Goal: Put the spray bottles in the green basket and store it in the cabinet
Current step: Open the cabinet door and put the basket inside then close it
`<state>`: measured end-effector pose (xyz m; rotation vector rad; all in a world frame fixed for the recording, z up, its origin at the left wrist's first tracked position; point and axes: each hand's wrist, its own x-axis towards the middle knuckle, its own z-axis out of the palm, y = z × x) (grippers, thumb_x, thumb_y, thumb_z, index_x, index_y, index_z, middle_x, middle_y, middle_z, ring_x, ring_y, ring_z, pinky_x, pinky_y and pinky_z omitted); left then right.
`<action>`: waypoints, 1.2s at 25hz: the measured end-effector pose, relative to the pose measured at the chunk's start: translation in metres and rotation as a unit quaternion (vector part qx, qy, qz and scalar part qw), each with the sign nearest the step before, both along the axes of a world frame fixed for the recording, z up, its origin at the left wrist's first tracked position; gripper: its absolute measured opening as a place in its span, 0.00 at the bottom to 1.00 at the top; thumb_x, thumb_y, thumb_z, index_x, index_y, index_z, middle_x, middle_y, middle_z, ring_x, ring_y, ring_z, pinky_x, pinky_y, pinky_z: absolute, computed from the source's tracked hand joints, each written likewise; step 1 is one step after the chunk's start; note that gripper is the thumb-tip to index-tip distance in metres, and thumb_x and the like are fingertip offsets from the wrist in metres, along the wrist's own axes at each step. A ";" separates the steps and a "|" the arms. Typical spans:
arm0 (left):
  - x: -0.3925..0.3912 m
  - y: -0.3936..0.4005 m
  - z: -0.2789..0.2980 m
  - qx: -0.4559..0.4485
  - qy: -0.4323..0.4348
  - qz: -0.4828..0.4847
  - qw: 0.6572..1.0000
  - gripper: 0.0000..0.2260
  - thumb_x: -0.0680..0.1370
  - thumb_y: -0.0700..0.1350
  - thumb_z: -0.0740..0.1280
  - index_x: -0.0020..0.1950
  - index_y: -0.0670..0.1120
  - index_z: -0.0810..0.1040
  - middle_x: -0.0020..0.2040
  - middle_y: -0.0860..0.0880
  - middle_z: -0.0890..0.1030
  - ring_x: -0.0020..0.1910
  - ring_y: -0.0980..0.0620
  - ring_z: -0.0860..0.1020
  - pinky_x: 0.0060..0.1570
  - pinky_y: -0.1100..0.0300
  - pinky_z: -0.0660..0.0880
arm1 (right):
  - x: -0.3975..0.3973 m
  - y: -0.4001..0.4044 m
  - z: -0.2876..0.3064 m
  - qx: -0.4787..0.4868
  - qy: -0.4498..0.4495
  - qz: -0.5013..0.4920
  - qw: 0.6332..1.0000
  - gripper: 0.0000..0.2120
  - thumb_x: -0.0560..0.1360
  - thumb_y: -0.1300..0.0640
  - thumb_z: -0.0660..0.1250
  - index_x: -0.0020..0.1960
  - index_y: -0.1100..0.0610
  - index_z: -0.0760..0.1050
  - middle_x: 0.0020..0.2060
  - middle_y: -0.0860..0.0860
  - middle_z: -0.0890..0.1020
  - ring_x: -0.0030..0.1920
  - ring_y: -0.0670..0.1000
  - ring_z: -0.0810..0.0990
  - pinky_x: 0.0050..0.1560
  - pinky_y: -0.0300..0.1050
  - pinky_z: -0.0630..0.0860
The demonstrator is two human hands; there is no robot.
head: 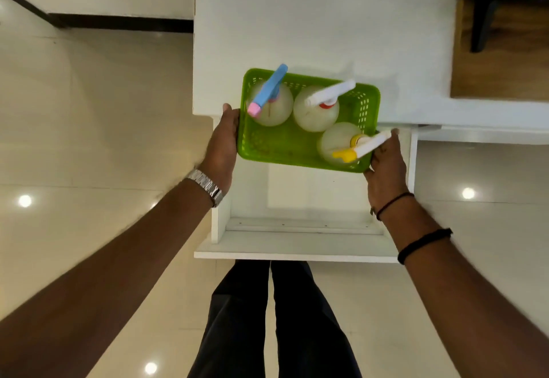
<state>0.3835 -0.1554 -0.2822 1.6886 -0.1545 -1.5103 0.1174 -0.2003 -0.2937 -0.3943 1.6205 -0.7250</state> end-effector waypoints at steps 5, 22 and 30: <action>-0.003 0.071 -0.029 0.053 0.003 -0.016 0.998 0.26 0.84 0.58 0.49 0.43 0.56 0.85 0.41 0.58 0.87 0.41 0.64 0.84 0.46 0.64 0.76 | -0.011 0.068 -0.026 0.088 0.013 -0.030 0.996 0.13 0.82 0.49 0.57 0.52 0.49 0.80 0.50 0.48 0.83 0.52 0.47 0.81 0.47 0.42 0.76; -0.022 0.124 -0.206 0.244 0.053 0.107 0.962 0.30 0.82 0.62 0.53 0.77 0.44 0.66 0.79 0.42 0.64 0.79 0.43 0.63 0.79 0.42 0.56 | -0.013 0.116 -0.226 0.166 0.213 0.180 0.946 0.15 0.71 0.71 0.67 0.53 0.56 0.80 0.54 0.56 0.85 0.56 0.59 0.83 0.60 0.57 0.80; -0.010 0.138 -0.212 0.264 0.062 0.092 0.958 0.27 0.81 0.61 0.55 0.75 0.48 0.70 0.78 0.43 0.66 0.78 0.44 0.65 0.79 0.45 0.57 | -0.004 0.128 -0.246 0.162 0.235 0.217 0.934 0.13 0.73 0.70 0.67 0.51 0.54 0.79 0.52 0.56 0.85 0.55 0.58 0.83 0.61 0.53 0.79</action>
